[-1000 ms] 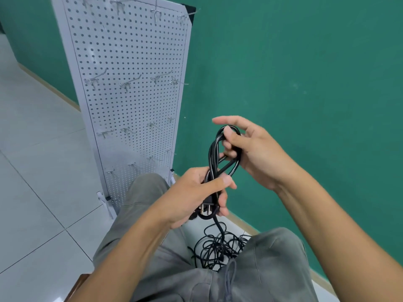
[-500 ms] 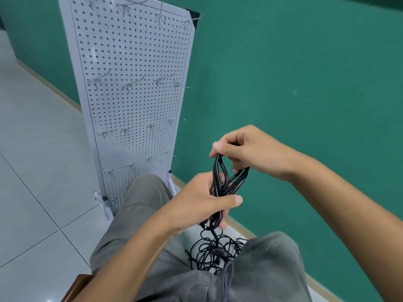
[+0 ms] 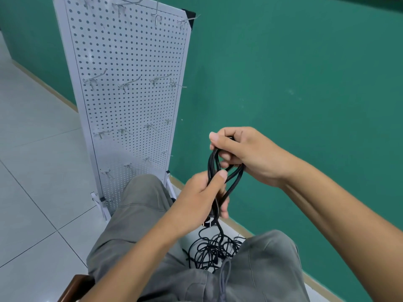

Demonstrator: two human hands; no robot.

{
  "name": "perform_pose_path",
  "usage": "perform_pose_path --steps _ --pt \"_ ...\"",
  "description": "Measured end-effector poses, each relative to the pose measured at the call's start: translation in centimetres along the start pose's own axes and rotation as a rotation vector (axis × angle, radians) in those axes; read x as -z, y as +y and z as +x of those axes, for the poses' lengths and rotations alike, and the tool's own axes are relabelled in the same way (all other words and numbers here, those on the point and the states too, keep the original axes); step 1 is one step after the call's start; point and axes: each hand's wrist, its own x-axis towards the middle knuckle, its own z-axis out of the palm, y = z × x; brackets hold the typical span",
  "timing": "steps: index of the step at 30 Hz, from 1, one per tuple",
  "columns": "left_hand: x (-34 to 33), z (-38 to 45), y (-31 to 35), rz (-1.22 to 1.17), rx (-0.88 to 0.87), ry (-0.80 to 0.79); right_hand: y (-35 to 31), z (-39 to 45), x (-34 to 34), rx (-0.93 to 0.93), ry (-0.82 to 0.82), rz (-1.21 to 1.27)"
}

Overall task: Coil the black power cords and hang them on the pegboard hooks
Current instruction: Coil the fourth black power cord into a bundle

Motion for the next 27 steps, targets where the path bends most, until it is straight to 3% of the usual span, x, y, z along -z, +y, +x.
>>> perform_pose_path --steps 4,7,13,17,23,27 --pt "-0.1 -0.1 0.4 -0.185 0.068 -0.097 0.7 0.3 0.2 -0.024 0.003 0.045" --pt "0.1 0.1 0.3 -0.164 0.087 -0.116 0.6 0.5 0.9 -0.042 -0.008 -0.049" --pt "0.4 0.5 0.7 -0.013 -0.039 0.078 -0.6 0.9 1.7 -0.029 -0.030 -0.156" --pt "0.6 0.4 0.9 0.000 -0.090 0.098 -1.2 0.9 2.3 -0.014 -0.073 -0.174" --pt "1.3 0.0 1.2 -0.044 -0.019 -0.118 -1.0 0.5 2.0 -0.010 -0.072 -0.281" --pt "1.3 0.1 1.3 -0.028 -0.042 -0.164 -1.0 0.4 1.4 0.028 -0.049 -0.382"
